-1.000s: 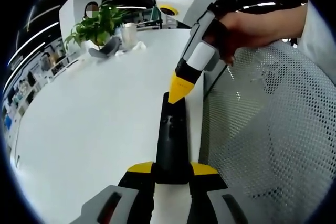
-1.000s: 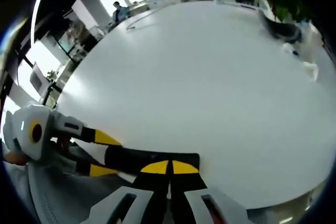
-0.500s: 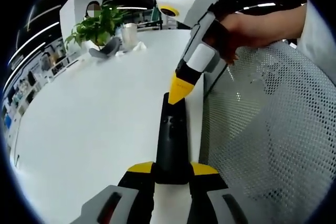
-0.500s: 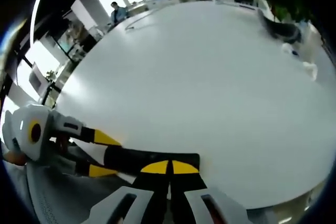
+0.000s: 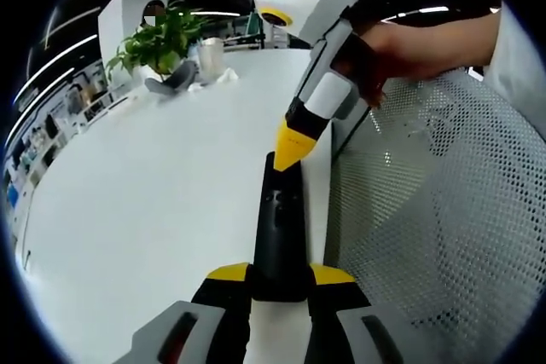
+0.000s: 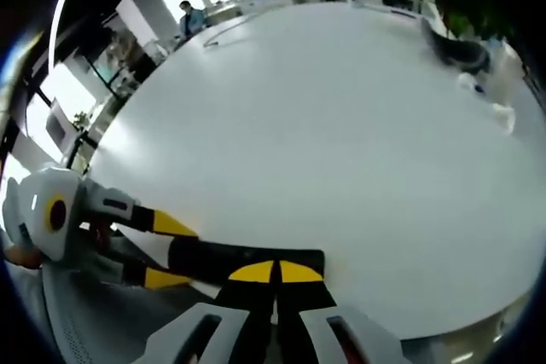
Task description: Press the specified remote control buttons in sequence, fully releasing each button before pressing the next.
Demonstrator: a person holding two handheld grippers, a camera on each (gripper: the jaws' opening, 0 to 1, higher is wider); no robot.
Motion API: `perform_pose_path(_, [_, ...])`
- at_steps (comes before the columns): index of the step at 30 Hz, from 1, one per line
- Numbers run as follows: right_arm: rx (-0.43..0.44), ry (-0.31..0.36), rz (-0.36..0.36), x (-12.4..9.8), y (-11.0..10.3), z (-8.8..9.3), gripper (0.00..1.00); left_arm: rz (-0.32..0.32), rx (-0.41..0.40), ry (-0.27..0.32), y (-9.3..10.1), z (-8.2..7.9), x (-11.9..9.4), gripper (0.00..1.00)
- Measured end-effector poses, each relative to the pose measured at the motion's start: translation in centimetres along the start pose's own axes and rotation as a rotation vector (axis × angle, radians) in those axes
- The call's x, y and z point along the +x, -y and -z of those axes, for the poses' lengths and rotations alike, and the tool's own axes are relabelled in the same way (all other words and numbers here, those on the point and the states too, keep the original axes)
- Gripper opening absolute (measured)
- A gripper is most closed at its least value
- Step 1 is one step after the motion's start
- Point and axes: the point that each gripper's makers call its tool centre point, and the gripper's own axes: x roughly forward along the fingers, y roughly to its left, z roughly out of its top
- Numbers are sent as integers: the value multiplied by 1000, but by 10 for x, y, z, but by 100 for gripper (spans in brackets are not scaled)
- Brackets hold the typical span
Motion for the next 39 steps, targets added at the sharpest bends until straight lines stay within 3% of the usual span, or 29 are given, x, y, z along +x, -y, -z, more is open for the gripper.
perform_pose_path(19, [44,-16,-73,0,-13,-1,0,14,46,-1,5,-2,1,24])
perform_pose_path(29, [-11,-35,-55,4,-14,3,0,15,33,-1,4,-2,2,24])
perform_pose_path(35, [73,-27,-84,4,-10,3,0,16,32,-1,4,-2,2,24])
perform_pose_path(39, [81,-25,-86,3,-11,3,0,15,33,-1,5,-2,2,24])
